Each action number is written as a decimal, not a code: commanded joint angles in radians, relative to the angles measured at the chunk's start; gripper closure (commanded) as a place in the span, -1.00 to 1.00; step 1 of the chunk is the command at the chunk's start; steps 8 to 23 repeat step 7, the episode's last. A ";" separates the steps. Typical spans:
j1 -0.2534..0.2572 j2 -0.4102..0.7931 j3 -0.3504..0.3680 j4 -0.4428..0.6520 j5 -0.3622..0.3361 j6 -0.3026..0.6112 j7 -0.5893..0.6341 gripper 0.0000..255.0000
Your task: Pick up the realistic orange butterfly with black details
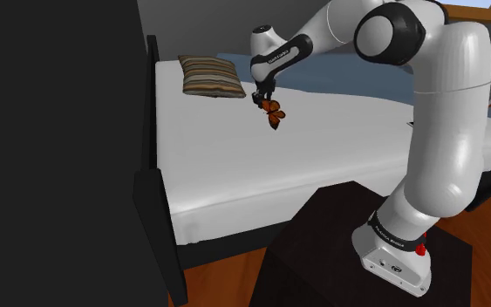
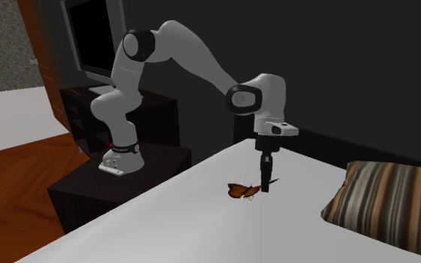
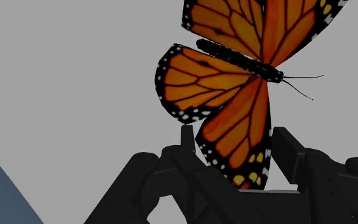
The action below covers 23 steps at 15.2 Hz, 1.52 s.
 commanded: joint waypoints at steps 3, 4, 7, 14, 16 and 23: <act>0.000 -0.023 0.001 0.019 0.005 -0.041 -0.014 1.00; 0.000 -0.029 0.002 0.024 0.006 -0.051 -0.018 1.00; 0.000 -0.036 0.002 0.029 0.008 -0.063 -0.021 1.00; 0.000 -0.036 0.002 0.029 0.008 -0.063 -0.021 1.00; 0.000 -0.036 0.002 0.029 0.008 -0.063 -0.021 1.00; 0.000 -0.036 0.002 0.029 0.008 -0.063 -0.021 1.00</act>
